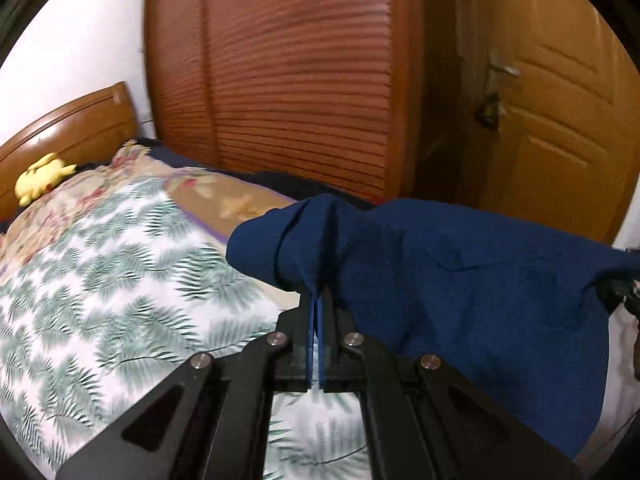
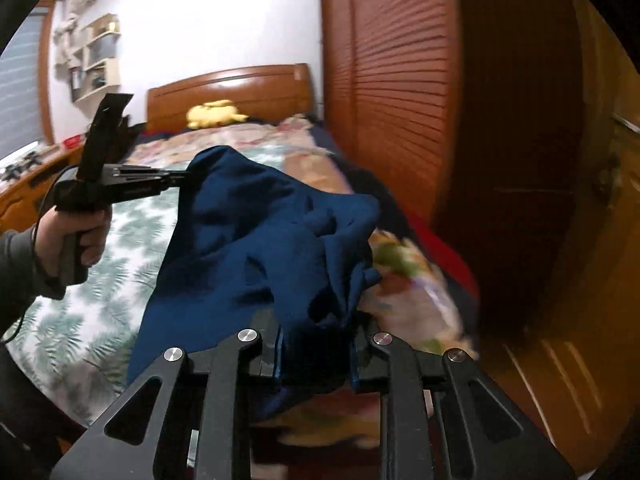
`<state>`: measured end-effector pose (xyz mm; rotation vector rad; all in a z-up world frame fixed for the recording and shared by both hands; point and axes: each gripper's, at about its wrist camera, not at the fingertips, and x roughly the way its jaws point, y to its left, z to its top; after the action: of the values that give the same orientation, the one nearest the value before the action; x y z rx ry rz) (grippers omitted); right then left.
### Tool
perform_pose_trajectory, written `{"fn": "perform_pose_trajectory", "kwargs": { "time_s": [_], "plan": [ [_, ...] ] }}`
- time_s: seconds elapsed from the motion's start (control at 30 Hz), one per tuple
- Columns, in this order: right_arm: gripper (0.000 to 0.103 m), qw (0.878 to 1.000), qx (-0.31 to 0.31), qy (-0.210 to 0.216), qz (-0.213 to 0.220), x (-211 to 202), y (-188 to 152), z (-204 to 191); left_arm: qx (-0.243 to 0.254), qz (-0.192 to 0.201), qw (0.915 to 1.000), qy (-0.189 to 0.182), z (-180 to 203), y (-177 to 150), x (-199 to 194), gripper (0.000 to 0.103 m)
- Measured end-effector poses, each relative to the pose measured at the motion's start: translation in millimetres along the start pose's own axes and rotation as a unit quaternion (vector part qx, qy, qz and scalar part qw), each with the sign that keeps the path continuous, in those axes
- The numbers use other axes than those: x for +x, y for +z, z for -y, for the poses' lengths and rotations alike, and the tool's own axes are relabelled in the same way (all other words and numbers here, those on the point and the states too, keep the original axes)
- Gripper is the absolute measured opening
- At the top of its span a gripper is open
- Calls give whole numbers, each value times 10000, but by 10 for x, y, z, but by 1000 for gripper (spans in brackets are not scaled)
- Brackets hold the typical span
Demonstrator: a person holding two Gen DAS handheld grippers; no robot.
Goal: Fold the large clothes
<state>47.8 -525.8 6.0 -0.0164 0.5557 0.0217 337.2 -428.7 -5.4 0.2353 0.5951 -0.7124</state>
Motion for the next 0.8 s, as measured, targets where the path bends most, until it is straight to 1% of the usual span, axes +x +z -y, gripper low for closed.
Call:
{"fn": "perform_pose_trajectory", "kwargs": {
  "time_s": [0.07,0.17,0.2,0.23,0.3,0.37,0.4,0.47,0.53,0.57,0.6,0.67,0.73,0.8],
  "plan": [
    [21,9998,-55,-190,-103,15,-101,112,42,-136,9999,-86,131,-29,157,0],
    [26,9976,8,-438,-530,168,-306,271,177,-374,9991,130,259,-106,329,0],
    [32,9965,103,-516,-654,215,-380,331,202,-487,9985,121,286,-137,349,0],
    [36,9964,171,-519,-642,211,-415,368,237,-528,9982,130,300,-165,322,0],
    [58,9955,185,-719,-595,143,-456,385,273,-502,9982,177,304,-178,241,0],
    [69,9945,305,-904,-425,25,-417,429,222,-447,9988,16,298,-183,99,0],
    [71,9943,390,-948,-301,-57,-372,438,209,-382,9990,-24,308,-185,-7,0],
    [71,9949,370,-919,-186,-129,-307,415,242,-298,9992,-75,324,-204,-175,2],
    [71,9968,233,-756,-79,-190,-249,310,225,-271,9992,-164,336,-227,-302,5],
    [66,9980,171,-600,-55,-176,-219,249,199,-249,9993,-216,337,-251,-418,7],
    [53,9993,121,-349,-72,-157,-194,158,174,-225,9993,-250,329,-292,-516,8],
    [42,9997,79,-137,-202,-71,-185,72,124,-141,9993,-335,294,-356,-712,14],
    [41,9991,66,-159,-383,83,-214,-7,121,-31,9994,-328,307,-429,-876,19],
    [40,9977,172,-274,-592,279,-281,25,105,55,9993,-367,304,-489,-1045,22]
  ]
}}
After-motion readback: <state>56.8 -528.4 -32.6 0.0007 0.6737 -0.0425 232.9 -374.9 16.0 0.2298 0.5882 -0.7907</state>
